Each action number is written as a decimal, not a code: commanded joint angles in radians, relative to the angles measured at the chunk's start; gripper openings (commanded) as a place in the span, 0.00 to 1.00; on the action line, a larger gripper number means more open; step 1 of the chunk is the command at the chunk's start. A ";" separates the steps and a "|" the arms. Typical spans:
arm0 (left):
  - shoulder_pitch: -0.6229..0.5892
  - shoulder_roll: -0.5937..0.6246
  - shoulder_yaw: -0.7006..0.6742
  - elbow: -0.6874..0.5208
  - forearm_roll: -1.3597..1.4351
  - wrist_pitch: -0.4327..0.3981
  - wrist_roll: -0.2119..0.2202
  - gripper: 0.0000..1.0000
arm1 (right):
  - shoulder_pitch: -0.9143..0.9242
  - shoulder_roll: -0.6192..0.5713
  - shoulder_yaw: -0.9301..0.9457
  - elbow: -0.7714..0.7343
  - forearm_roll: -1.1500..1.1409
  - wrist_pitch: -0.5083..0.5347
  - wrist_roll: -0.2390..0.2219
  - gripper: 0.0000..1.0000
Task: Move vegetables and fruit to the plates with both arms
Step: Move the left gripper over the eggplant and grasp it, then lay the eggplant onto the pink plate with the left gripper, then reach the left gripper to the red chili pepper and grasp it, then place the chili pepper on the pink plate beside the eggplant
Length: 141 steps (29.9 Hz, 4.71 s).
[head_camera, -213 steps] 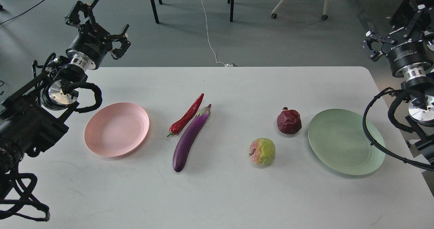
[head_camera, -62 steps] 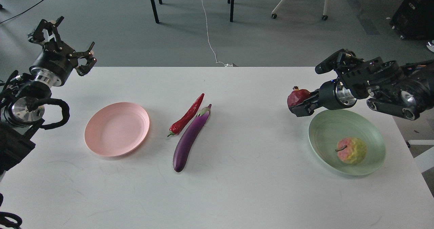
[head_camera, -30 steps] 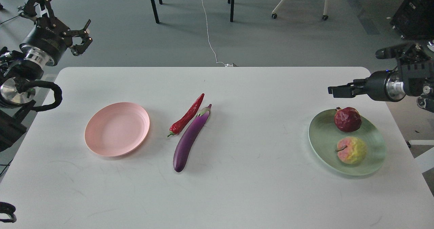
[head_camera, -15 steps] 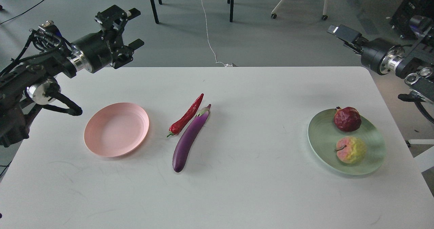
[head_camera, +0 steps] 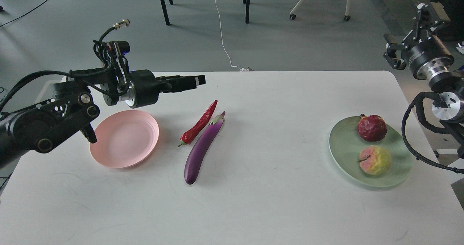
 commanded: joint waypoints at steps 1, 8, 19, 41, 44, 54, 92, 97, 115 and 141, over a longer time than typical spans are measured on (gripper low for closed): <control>-0.004 -0.037 0.102 -0.009 0.152 0.064 0.001 0.95 | -0.109 0.001 0.098 0.017 0.053 0.153 0.016 0.99; 0.002 -0.134 0.161 -0.005 0.389 0.065 0.009 0.92 | -0.226 0.004 0.191 0.051 0.052 0.199 0.027 0.99; 0.026 -0.186 0.232 0.086 0.449 0.068 0.108 0.82 | -0.226 -0.008 0.211 0.051 0.052 0.199 0.030 0.99; 0.025 0.192 0.110 -0.147 0.000 0.061 0.095 0.18 | -0.225 0.003 0.208 0.040 0.047 0.199 0.033 0.99; 0.025 0.336 0.119 -0.161 -0.010 0.061 0.072 0.17 | -0.223 0.006 0.208 0.042 0.047 0.199 0.033 0.99; 0.131 0.418 0.153 -0.089 -0.001 0.096 0.076 0.24 | -0.220 0.035 0.205 0.048 0.047 0.199 0.033 0.99; -0.090 -0.119 0.334 0.130 0.320 0.104 0.127 0.56 | -0.226 0.001 0.220 0.048 0.046 0.199 0.033 0.99; -0.086 -0.152 0.356 0.167 0.349 0.107 0.127 0.52 | -0.226 0.009 0.225 0.050 0.046 0.199 0.033 0.99; -0.049 -0.182 0.336 0.204 0.337 0.116 0.121 0.09 | -0.226 0.008 0.221 0.037 0.046 0.199 0.033 0.99; 0.109 0.420 0.230 -0.184 0.305 0.114 0.121 0.49 | -0.220 0.014 0.215 0.017 0.044 0.199 0.033 0.99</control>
